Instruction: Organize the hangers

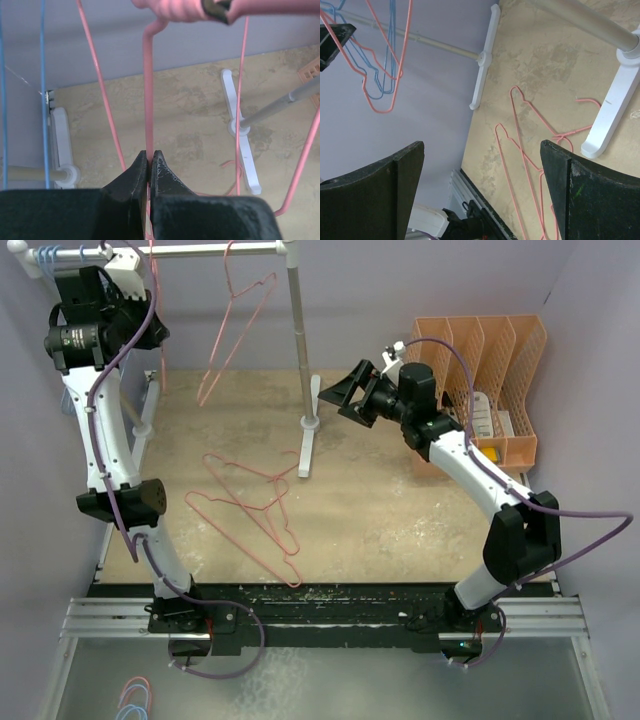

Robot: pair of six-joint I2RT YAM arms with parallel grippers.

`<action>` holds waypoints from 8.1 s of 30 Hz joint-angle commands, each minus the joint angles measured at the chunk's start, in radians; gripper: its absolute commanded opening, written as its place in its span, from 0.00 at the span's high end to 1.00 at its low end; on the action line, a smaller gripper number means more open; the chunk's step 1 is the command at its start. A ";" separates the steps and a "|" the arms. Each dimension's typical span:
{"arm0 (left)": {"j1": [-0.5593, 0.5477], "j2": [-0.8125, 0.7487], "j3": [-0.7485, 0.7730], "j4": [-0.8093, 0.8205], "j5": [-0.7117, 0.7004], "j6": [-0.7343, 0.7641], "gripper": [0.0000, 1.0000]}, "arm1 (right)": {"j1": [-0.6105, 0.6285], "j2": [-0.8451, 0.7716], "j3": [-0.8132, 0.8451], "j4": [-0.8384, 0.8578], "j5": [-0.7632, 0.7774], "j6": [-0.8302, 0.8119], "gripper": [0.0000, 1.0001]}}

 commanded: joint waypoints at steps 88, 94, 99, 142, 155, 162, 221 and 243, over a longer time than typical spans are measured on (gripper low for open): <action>-0.846 -0.466 -1.236 0.099 -0.661 -0.232 0.01 | 0.109 -0.410 -0.466 0.418 0.030 -0.997 0.00; -0.891 -0.321 -1.291 0.248 -0.507 -0.381 0.01 | 0.041 -0.525 -0.426 0.365 0.197 -0.786 0.00; -0.957 -0.218 -1.240 0.243 -0.663 -0.507 0.01 | 0.029 -0.619 -0.469 0.419 0.257 -0.732 0.00; -0.778 -0.245 -1.595 0.431 -0.528 -0.936 1.00 | -0.041 -0.595 -0.493 0.444 0.224 -0.677 0.00; -0.736 -0.643 -1.527 0.292 -0.582 -0.629 1.00 | -0.051 -0.259 -0.477 0.517 0.058 -0.466 0.00; -0.737 -0.747 -1.596 0.276 -0.575 -0.616 1.00 | -0.014 0.107 -0.201 0.487 -0.025 -0.297 0.00; -0.737 -0.764 -1.679 0.335 -0.663 -0.650 1.00 | 0.190 0.495 0.409 -0.058 0.007 -0.296 0.03; -0.737 -0.773 -1.702 0.360 -0.661 -0.651 1.00 | 0.237 0.604 0.447 -0.001 -0.104 -0.155 0.66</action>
